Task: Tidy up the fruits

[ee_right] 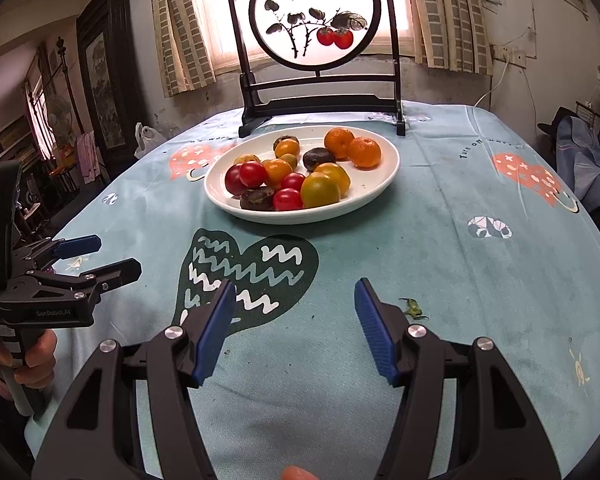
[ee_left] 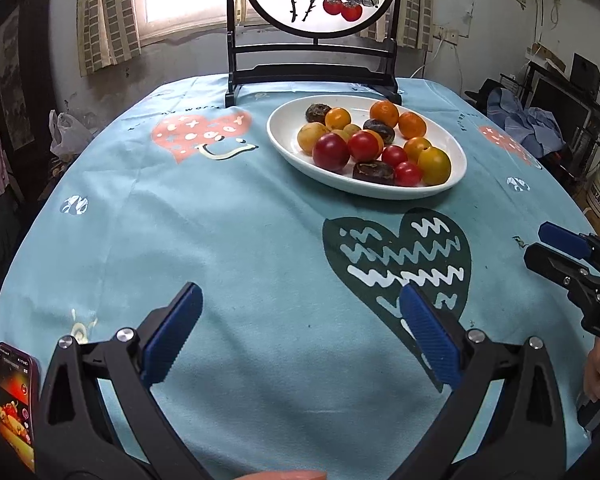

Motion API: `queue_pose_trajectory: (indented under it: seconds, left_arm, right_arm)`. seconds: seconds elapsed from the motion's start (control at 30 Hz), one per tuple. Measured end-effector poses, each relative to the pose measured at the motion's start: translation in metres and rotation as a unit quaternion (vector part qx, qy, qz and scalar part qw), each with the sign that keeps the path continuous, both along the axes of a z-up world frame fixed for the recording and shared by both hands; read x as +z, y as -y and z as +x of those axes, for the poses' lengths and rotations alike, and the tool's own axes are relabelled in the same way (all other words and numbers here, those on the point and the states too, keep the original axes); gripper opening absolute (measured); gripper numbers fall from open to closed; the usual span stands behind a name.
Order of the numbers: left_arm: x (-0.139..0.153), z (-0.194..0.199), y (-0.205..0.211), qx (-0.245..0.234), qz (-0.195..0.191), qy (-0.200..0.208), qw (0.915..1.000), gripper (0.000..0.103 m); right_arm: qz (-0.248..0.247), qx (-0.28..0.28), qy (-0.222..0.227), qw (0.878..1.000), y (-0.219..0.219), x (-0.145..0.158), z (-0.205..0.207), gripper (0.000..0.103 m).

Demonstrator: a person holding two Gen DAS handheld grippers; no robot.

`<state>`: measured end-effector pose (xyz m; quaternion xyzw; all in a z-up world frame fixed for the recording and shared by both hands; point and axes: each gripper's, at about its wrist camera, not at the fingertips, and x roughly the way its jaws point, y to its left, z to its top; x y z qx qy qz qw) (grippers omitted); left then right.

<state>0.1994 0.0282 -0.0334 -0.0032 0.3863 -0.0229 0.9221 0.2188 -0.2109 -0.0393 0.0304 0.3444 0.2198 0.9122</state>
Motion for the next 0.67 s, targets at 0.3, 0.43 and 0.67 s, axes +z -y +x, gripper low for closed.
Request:
queue_pose_trajectory:
  seconds: [0.3, 0.43, 0.67]
  left_arm:
    - [0.0008, -0.0003, -0.0004, 0.003, 0.002, 0.002, 1.0, 0.101]
    - [0.0019, -0.0008, -0.0007, 0.004, 0.003, 0.006, 1.0, 0.101]
    - [0.0022, -0.0023, -0.0009, 0.007, 0.002, 0.01, 0.9999, 0.101]
  right_arm:
    - [0.0, 0.0, -0.002, 1.0, 0.0002, -0.0001, 0.0002, 0.062]
    - [0.0, 0.001, -0.002, 1.0, -0.0005, -0.001, 0.0004, 0.062]
    - [0.0, 0.0, -0.006, 1.0, -0.0012, -0.0028, 0.0003, 0.062]
